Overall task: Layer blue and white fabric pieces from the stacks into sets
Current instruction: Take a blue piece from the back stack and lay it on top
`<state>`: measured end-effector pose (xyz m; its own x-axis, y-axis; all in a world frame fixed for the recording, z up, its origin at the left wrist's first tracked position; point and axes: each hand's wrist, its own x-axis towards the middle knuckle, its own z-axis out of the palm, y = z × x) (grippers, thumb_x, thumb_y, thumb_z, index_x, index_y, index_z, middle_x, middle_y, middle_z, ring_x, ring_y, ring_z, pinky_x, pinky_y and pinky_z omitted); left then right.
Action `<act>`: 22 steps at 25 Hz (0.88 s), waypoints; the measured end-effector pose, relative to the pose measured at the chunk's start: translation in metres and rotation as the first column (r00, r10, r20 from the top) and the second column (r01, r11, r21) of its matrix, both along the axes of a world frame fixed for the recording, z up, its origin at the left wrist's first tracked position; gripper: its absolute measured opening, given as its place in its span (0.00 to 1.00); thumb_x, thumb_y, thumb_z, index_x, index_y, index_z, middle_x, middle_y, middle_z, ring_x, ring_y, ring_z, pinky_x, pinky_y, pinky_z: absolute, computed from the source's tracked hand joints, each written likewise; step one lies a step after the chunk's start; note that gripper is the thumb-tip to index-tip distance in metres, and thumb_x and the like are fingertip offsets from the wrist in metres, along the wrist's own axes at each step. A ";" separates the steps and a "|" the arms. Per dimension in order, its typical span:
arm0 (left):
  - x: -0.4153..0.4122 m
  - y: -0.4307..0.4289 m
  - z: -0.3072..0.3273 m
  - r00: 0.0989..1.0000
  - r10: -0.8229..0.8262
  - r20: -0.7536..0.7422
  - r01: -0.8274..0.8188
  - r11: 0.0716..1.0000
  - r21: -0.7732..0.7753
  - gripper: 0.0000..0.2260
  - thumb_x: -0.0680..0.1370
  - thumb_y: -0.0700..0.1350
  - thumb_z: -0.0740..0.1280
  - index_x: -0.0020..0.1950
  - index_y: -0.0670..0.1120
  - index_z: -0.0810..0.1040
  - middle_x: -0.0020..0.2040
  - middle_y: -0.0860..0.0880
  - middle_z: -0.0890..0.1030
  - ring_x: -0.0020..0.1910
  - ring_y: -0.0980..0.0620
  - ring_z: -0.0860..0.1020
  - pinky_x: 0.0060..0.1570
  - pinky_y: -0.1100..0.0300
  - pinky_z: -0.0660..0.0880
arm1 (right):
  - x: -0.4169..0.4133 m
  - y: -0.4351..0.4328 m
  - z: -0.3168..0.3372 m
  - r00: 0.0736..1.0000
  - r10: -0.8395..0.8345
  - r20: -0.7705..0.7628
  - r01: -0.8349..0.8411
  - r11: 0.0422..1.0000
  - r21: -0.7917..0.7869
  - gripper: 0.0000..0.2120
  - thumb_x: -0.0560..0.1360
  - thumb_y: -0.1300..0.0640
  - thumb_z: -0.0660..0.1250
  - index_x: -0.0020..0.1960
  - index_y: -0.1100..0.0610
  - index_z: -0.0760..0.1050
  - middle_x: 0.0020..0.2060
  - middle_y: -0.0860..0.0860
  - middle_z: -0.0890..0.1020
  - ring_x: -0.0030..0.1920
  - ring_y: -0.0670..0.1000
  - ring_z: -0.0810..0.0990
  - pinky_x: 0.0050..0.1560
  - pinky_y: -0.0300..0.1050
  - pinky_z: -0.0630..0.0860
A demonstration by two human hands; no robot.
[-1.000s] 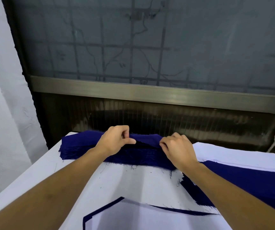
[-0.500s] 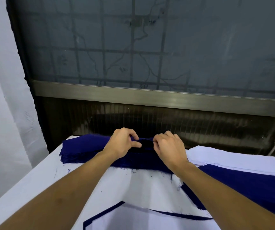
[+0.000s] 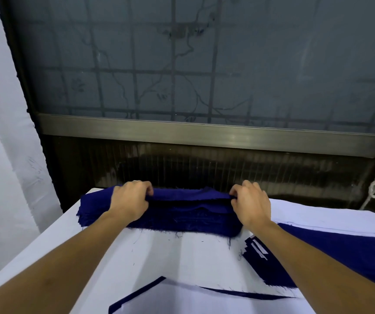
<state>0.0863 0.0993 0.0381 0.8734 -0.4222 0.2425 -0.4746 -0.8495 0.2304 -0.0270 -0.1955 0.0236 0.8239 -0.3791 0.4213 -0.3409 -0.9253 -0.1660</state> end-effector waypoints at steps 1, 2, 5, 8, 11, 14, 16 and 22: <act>0.002 0.011 0.000 0.997 0.070 0.017 -0.069 0.997 -0.045 0.11 0.79 0.40 0.67 0.52 0.58 0.75 0.55 0.52 0.79 0.57 0.49 0.77 0.65 0.45 0.72 | -0.002 -0.001 0.001 0.999 -0.025 0.029 0.024 0.998 0.055 0.11 0.80 0.56 0.65 0.60 0.48 0.80 0.54 0.49 0.81 0.57 0.53 0.75 0.58 0.49 0.74; 0.004 0.021 -0.001 0.990 0.141 0.012 -0.139 0.984 -0.115 0.11 0.80 0.39 0.66 0.49 0.58 0.75 0.54 0.51 0.79 0.57 0.48 0.78 0.64 0.45 0.72 | -0.004 -0.001 0.001 0.997 -0.056 0.061 0.049 0.994 0.103 0.10 0.80 0.55 0.65 0.59 0.47 0.81 0.51 0.49 0.83 0.55 0.53 0.77 0.56 0.49 0.75; 0.010 0.044 -0.003 0.940 0.333 -0.070 -0.339 0.894 -0.293 0.12 0.81 0.39 0.66 0.47 0.56 0.79 0.56 0.48 0.77 0.59 0.41 0.76 0.66 0.39 0.69 | -0.005 -0.001 0.004 0.981 -0.142 0.135 0.094 0.946 0.310 0.07 0.81 0.52 0.65 0.54 0.46 0.82 0.40 0.47 0.85 0.44 0.51 0.81 0.44 0.46 0.76; 0.019 0.052 -0.005 0.910 0.381 -0.166 -0.412 0.773 -0.483 0.13 0.81 0.35 0.64 0.47 0.53 0.81 0.60 0.44 0.78 0.56 0.39 0.77 0.60 0.39 0.76 | -0.003 0.000 0.003 0.963 -0.184 0.199 0.015 0.767 0.641 0.06 0.82 0.49 0.64 0.51 0.44 0.80 0.29 0.44 0.84 0.39 0.46 0.81 0.40 0.47 0.77; 0.023 0.051 -0.004 0.909 0.334 -0.250 -0.413 0.630 -0.658 0.15 0.81 0.32 0.61 0.50 0.51 0.80 0.55 0.45 0.80 0.51 0.44 0.78 0.54 0.44 0.80 | 0.002 0.000 -0.003 0.919 -0.259 0.298 -0.148 0.474 0.868 0.07 0.84 0.52 0.62 0.56 0.50 0.79 0.34 0.48 0.86 0.39 0.50 0.82 0.48 0.54 0.82; 0.024 0.047 -0.002 0.898 0.277 -0.341 -0.437 0.488 -0.755 0.17 0.81 0.31 0.62 0.50 0.53 0.80 0.56 0.47 0.80 0.53 0.44 0.80 0.53 0.44 0.82 | 0.006 -0.002 -0.004 0.875 -0.326 0.357 -0.326 0.147 0.934 0.12 0.84 0.51 0.61 0.58 0.56 0.80 0.44 0.53 0.88 0.45 0.53 0.86 0.43 0.48 0.80; 0.024 0.045 0.001 0.890 0.153 -0.429 -0.455 0.339 -0.824 0.16 0.82 0.31 0.63 0.52 0.52 0.81 0.57 0.46 0.81 0.52 0.44 0.83 0.47 0.49 0.84 | 0.006 -0.004 -0.003 0.863 -0.360 0.354 -0.357 0.060 0.932 0.13 0.83 0.49 0.63 0.54 0.57 0.81 0.46 0.54 0.87 0.46 0.53 0.87 0.43 0.47 0.81; 0.011 0.043 0.008 0.884 -0.158 -0.440 -0.416 0.161 -0.895 0.11 0.84 0.37 0.63 0.61 0.46 0.82 0.57 0.43 0.83 0.55 0.46 0.84 0.61 0.49 0.80 | -0.005 -0.007 0.000 0.829 -0.441 0.344 -0.279 0.207 0.938 0.07 0.79 0.64 0.69 0.49 0.55 0.85 0.44 0.53 0.87 0.36 0.51 0.83 0.48 0.50 0.85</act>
